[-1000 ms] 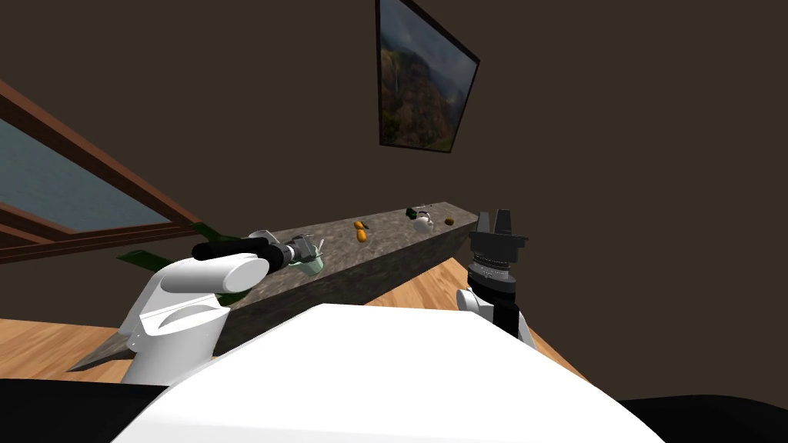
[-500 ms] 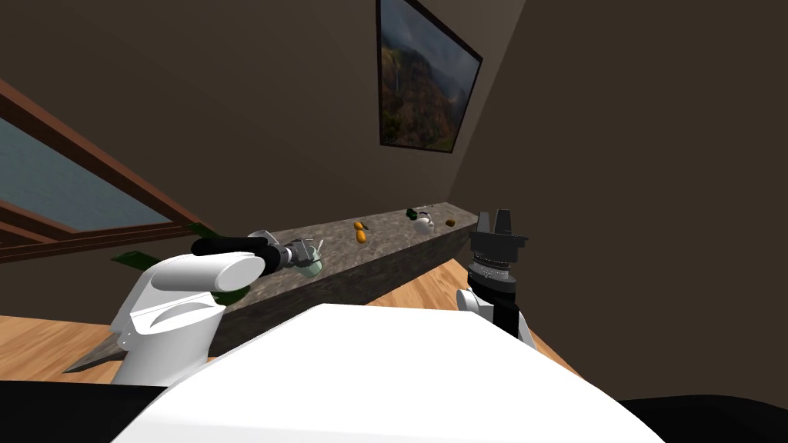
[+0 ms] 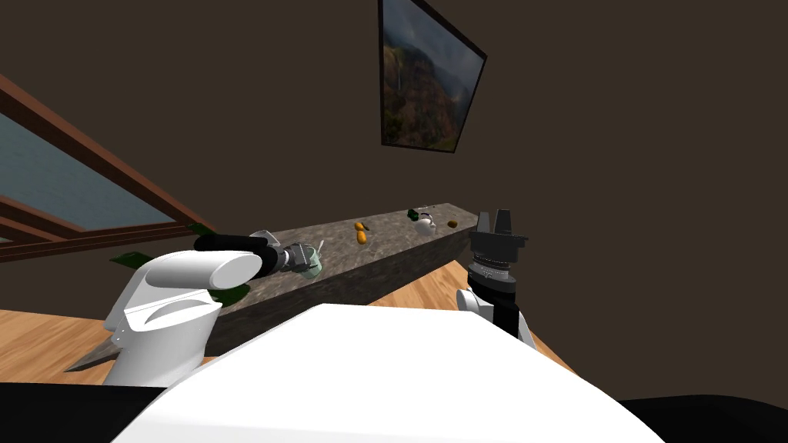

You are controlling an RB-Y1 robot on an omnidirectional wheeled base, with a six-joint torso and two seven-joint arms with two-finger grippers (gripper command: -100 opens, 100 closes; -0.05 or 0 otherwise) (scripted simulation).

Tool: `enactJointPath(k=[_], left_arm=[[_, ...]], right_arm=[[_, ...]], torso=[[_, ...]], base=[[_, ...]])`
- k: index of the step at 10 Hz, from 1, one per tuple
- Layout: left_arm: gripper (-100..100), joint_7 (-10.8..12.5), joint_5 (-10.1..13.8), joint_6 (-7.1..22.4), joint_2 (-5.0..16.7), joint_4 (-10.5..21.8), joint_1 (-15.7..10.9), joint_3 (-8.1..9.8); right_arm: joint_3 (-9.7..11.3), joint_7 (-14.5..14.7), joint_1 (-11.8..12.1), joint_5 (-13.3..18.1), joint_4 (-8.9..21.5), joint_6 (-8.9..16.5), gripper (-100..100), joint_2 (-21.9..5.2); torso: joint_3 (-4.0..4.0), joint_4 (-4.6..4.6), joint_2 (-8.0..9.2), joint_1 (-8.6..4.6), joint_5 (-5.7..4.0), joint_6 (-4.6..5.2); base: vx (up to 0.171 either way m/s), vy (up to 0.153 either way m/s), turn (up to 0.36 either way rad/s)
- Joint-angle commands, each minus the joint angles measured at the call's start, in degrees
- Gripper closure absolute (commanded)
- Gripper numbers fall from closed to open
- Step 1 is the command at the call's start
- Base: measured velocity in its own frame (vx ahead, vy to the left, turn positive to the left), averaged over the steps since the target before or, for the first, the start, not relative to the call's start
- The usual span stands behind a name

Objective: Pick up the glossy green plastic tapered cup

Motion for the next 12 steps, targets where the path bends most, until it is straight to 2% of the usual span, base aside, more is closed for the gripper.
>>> enactJointPath(k=[1,4,8,9,10,11,12], left_arm=[[-100,1.1,0.7,2.9,0.8,-0.2,-0.4,0.37],[-100,1.8,1.1,6.3,1.4,0.0,-0.7,0.58],[-100,3.8,2.0,13.1,3.2,0.6,-1.4,0.85],[-100,4.0,2.1,13.9,3.3,0.8,-1.4,0.81],[-100,3.7,2.0,13.1,3.2,0.9,-1.4,0.80],[0,3.8,2.0,13.3,3.2,0.9,-1.4,0.78],[-100,2.9,1.1,11.8,3.1,2.6,-1.5,0.15]], right_arm=[[0.0,0.0,0.0,0.0,0.0,0.0,0,0.0],[0.0,0.0,0.0,0.0,0.0,0.0,0,0.0],[0.0,0.0,0.0,0.0,0.0,0.0,0,0.0],[0.0,0.0,0.0,0.0,0.0,0.0,0,0.0],[0.0,0.0,0.0,0.0,0.0,0.0,0,0.0],[0.0,0.0,0.0,0.0,0.0,0.0,0,0.0],[0.0,0.0,0.0,0.0,0.0,0.0,0,0.0]], torso=[[0.00,0.00,0.00,0.00,0.00,0.00],[0.00,0.00,0.00,0.03,0.00,0.00],[-0.01,-0.01,-0.03,0.08,0.02,-0.01],[-0.01,-0.01,-0.02,0.08,0.02,0.00],[0.00,0.00,-0.01,0.06,0.02,0.00],[0.02,0.01,0.04,0.02,0.01,0.01],[0.04,0.02,0.08,0.00,0.00,0.01]], base=[[0.024,0.003,0.053],[0.022,0.008,0.024],[0.030,0.020,0.053],[0.025,0.016,0.022],[0.010,0.006,0.002],[0.000,0.000,0.000],[-0.002,-0.009,-0.019]])
